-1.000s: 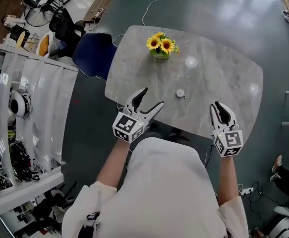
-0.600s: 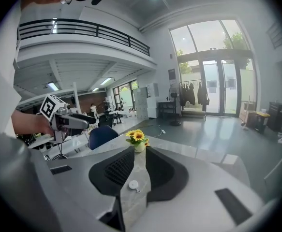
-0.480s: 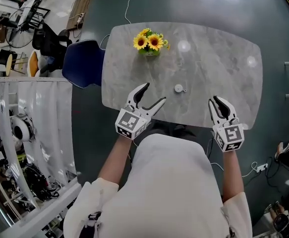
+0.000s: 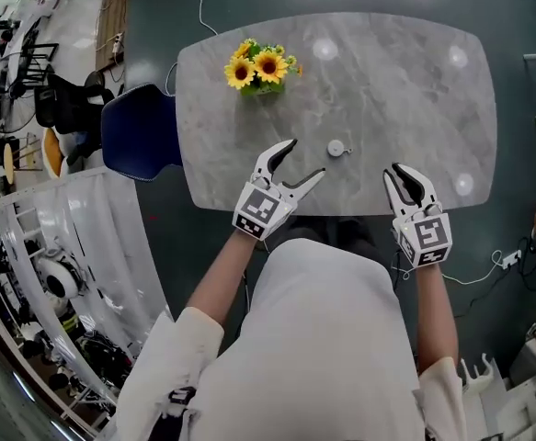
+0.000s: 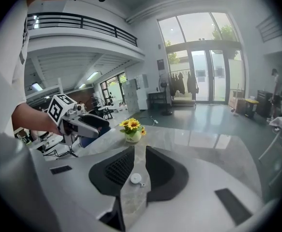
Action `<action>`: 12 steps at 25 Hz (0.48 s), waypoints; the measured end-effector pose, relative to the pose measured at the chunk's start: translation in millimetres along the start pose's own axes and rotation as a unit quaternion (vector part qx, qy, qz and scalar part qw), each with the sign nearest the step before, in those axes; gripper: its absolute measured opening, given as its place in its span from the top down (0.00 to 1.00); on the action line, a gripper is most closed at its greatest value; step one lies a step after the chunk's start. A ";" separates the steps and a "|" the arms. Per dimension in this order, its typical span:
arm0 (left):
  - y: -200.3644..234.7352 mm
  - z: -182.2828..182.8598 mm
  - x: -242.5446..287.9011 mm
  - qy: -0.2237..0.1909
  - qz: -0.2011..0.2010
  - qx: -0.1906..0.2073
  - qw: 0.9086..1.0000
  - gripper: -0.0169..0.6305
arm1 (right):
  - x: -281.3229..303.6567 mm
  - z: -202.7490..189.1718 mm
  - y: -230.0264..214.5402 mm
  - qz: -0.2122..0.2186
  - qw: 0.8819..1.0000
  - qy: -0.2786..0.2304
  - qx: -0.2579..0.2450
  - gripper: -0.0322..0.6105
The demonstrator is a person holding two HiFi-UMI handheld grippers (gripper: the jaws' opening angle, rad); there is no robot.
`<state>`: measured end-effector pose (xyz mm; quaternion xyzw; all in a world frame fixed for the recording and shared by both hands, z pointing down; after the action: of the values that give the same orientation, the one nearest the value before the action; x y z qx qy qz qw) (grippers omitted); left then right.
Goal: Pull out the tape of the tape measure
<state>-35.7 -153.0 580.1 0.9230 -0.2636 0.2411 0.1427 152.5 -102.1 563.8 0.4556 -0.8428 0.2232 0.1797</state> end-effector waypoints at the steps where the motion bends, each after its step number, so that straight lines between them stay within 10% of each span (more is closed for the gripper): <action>1: 1.0 -6.0 10.0 0.008 -0.011 0.007 1.000 0.47 | 5.1 -6.8 -2.2 -0.004 1.000 0.005 0.005 0.80; 12: 3.5 -101.0 109.3 0.126 -0.102 0.094 0.982 0.47 | 64.2 -88.5 -16.9 -0.010 0.997 0.065 0.033 0.80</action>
<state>6.4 -162.1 722.5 0.9166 -0.1237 0.3636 0.1110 142.2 -106.7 673.8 0.4540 -0.8170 0.2782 0.2214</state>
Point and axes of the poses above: the fingertips, and each gripper's own axes: x forward along the fingers, y to its left, z out of its top, the point moved 3 cm from there along -x, backward along the fingers, and after that the axes turned 3 degrees about z, right-handed, at the moved point
